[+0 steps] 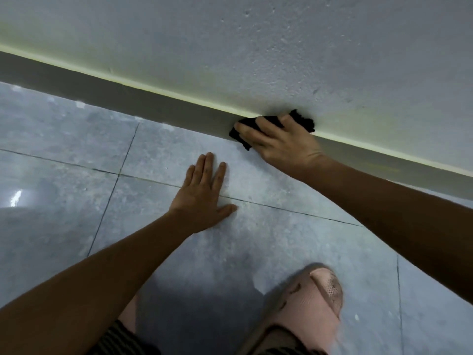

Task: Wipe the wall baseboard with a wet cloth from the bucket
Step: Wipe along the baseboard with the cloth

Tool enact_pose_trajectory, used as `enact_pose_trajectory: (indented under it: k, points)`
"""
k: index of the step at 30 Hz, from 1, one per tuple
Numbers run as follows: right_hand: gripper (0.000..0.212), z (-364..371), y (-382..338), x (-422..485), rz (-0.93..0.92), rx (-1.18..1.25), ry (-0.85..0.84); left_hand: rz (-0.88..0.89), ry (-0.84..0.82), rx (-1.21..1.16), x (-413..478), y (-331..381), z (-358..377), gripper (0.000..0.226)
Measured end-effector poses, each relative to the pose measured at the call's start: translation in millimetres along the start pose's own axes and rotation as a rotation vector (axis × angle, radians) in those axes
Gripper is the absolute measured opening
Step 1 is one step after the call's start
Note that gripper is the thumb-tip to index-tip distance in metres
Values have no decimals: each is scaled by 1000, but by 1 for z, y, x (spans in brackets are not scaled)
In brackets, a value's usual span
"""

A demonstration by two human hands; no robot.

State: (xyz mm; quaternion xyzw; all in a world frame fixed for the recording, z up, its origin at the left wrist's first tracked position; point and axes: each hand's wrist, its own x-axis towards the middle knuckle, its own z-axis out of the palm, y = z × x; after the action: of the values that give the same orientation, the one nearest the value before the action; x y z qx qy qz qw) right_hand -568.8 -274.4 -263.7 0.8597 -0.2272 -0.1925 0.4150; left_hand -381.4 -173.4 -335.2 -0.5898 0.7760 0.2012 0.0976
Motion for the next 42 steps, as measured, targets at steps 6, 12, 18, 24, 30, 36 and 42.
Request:
enact_pose_trajectory:
  k: [6,12,18,24,30,36,42]
  points:
    - [52,46,-4,-45,-54,127,-44,-4,-2,8,1,-1,-2,95]
    - [54,44,17,-103,53,21,16,-8,9,23,3,0,3,94]
    - [57,5,4,-50,72,74,-78,-52,56,32,7,18,6,90]
    - [61,10,0,-69,-102,83,-418,121,42,92,20,37,8,82]
    - [53,42,23,-124,-32,-6,-279,74,25,107,24,51,16,90]
    - [61,40,16,-82,95,4,26,54,57,122,23,52,21,92]
    - [35,55,13,-84,-80,15,-52,44,45,131,20,50,20,93]
